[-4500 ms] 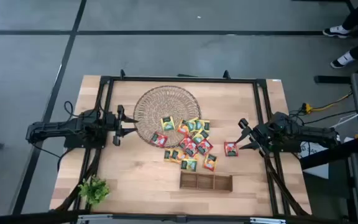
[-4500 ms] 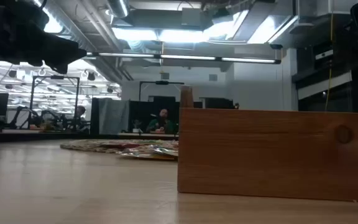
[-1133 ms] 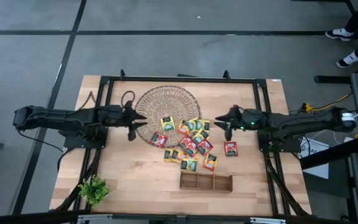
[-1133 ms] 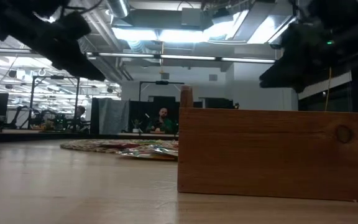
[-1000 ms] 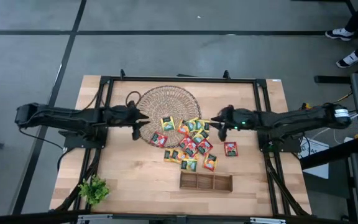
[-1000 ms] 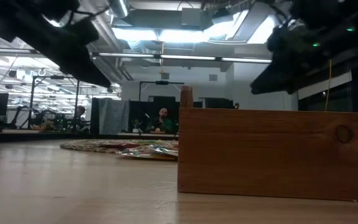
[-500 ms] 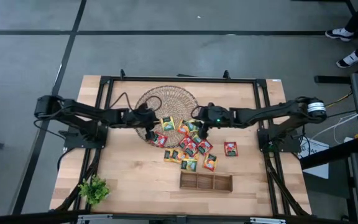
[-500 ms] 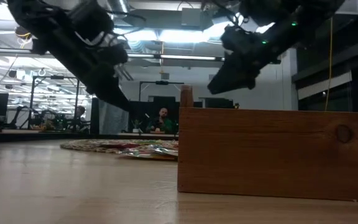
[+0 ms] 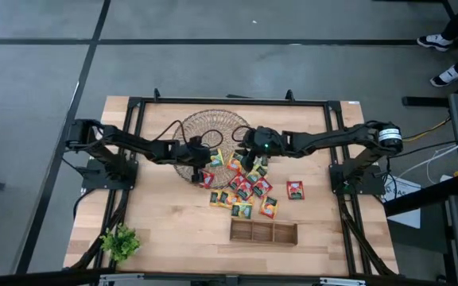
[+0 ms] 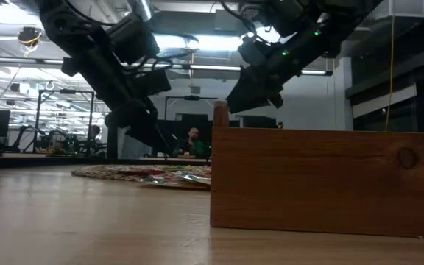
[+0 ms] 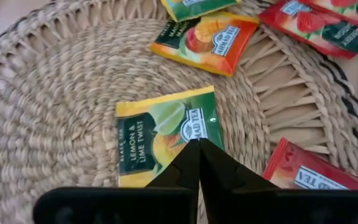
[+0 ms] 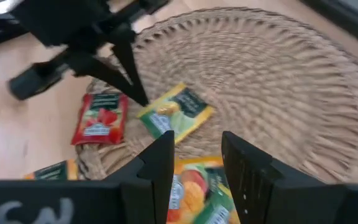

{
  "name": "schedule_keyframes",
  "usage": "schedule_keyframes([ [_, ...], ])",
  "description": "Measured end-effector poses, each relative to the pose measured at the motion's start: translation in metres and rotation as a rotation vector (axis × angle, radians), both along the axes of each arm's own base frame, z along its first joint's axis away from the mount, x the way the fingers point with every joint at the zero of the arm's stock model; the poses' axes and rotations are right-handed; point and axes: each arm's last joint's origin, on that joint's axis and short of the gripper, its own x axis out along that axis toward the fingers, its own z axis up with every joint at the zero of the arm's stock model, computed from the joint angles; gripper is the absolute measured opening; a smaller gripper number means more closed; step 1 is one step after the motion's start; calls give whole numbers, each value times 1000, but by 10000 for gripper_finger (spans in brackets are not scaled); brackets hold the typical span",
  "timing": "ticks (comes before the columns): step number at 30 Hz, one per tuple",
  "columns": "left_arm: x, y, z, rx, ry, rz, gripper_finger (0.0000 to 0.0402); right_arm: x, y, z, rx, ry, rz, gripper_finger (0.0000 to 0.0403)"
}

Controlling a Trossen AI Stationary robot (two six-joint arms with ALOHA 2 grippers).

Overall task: Pick & Place Tea
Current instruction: Put the yellow tea bag into the middle section of the wooden organizer

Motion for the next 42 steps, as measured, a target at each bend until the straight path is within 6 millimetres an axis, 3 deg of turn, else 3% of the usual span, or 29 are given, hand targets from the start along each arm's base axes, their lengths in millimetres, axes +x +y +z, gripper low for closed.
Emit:
schedule_keyframes([
  [7,4,0,-15,-2,57,-1,2,13,-16,-9,89,13,72,134],
  [17,11,1,-34,23,85,-3,3,23,-47,-26,312,11,-4,134],
  [22,11,-2,-36,45,100,-13,2,23,-62,-44,448,23,-38,134],
  [31,12,-3,-37,51,94,-19,2,35,-68,-76,544,11,-61,134],
  [42,12,-3,-36,56,88,-25,2,56,-74,-76,536,12,-27,134],
])
